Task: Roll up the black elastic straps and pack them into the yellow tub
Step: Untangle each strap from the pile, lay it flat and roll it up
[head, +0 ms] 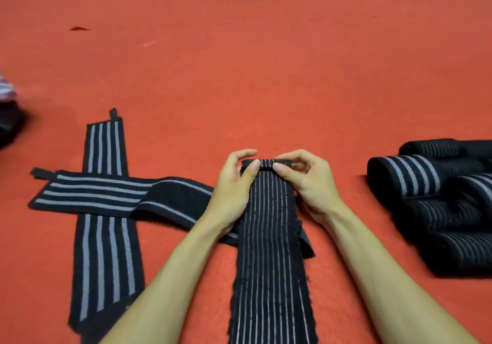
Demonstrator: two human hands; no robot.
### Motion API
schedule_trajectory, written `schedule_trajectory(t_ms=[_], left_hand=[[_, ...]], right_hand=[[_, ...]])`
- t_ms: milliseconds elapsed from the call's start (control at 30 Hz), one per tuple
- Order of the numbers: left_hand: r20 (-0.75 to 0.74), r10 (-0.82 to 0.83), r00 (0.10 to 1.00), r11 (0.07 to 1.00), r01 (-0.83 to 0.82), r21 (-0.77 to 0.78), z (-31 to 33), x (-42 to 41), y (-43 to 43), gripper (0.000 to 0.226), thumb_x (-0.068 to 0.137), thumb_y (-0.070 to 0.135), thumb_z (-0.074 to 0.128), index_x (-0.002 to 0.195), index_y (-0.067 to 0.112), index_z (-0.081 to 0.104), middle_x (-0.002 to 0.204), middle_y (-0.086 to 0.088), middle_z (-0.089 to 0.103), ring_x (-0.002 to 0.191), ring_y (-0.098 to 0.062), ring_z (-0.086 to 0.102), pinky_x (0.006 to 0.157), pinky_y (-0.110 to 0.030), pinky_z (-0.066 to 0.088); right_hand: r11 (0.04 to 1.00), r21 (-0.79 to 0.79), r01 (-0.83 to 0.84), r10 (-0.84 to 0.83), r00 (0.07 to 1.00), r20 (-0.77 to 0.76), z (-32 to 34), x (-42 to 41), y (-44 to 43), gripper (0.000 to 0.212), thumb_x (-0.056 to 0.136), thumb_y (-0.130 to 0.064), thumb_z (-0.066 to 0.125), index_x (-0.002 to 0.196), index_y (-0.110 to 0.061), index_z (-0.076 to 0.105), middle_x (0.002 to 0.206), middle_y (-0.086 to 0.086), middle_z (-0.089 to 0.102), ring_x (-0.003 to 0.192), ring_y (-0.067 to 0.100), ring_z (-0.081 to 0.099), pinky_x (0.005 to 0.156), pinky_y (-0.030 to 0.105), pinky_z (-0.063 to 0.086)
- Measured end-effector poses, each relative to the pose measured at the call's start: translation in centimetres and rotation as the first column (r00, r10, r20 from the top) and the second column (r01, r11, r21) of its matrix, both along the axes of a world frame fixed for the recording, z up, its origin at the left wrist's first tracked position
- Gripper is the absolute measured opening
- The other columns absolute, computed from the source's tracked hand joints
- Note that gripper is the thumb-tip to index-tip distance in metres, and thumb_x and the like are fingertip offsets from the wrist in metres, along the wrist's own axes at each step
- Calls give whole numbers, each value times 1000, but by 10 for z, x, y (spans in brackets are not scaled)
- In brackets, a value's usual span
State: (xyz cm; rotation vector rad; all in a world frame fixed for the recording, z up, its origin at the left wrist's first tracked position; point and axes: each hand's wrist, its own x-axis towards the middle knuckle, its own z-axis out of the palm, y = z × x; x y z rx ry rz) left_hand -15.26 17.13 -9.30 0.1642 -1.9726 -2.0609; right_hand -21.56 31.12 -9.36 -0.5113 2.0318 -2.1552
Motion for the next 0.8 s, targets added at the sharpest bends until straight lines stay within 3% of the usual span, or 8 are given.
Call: schedule_trajectory(t_ms=[100,233,367,433,533,600,700,800], left_hand=[[-1,8,1000,999,-9,-45,2,0,2,21,101,17,48,121,19,55,97,-1,64,74,1,62,65,-16,48],[-27,-12,1000,995,9,-102,2,6,2,21,102,11,42,116,22,53,97,1,62,80,-2,61,72,-21,51],[-69,11,998,981,-25,-192,-1,8,1,21,102,8,41,107,26,51,104,-4,60,92,-11,59,82,-33,51],[-86,35,996,980,-51,-192,-3,7,-1,23,101,6,41,104,26,51,102,-3,60,91,-11,58,81,-33,50],[-91,58,994,978,-75,-193,-3,7,-1,29,99,0,41,98,27,52,100,-2,60,92,-13,59,83,-35,50],[-88,71,994,976,-87,-198,-2,6,0,31,97,-3,42,94,25,53,96,0,61,91,-11,59,83,-33,50],[-108,99,989,983,-114,-144,1,7,2,32,94,-7,45,92,22,57,94,1,63,91,-11,60,83,-30,50],[-125,51,991,988,-69,-142,4,9,4,26,95,-4,48,97,20,57,96,4,61,89,-1,58,81,-18,46]], right_hand=[[1000,-19,-5,4,998,-59,1,-1,2,16,79,0,74,83,-13,67,85,4,70,78,10,64,69,21,52],[999,-36,-22,18,996,-93,0,0,2,22,74,0,79,78,-19,68,82,1,70,78,13,64,71,28,52],[997,-75,-35,31,998,-45,2,3,-2,17,76,0,77,83,-12,68,83,3,68,81,17,62,71,30,51],[985,-144,-99,107,993,50,4,7,-4,5,84,-9,71,86,-9,67,81,4,63,76,18,59,63,26,48],[989,-90,-115,124,987,103,8,12,-8,25,94,-27,60,76,-11,63,63,0,53,52,9,49,44,19,38],[997,-17,-79,80,994,68,7,12,-11,26,93,-28,61,75,-11,66,62,1,56,55,12,50,45,21,37],[992,-87,-87,96,990,99,7,11,-10,18,90,-19,65,89,-1,69,75,11,62,65,21,54,52,26,41],[987,-127,-103,117,987,108,7,12,-5,18,88,-11,66,97,4,68,78,8,66,66,12,60,53,20,47]])
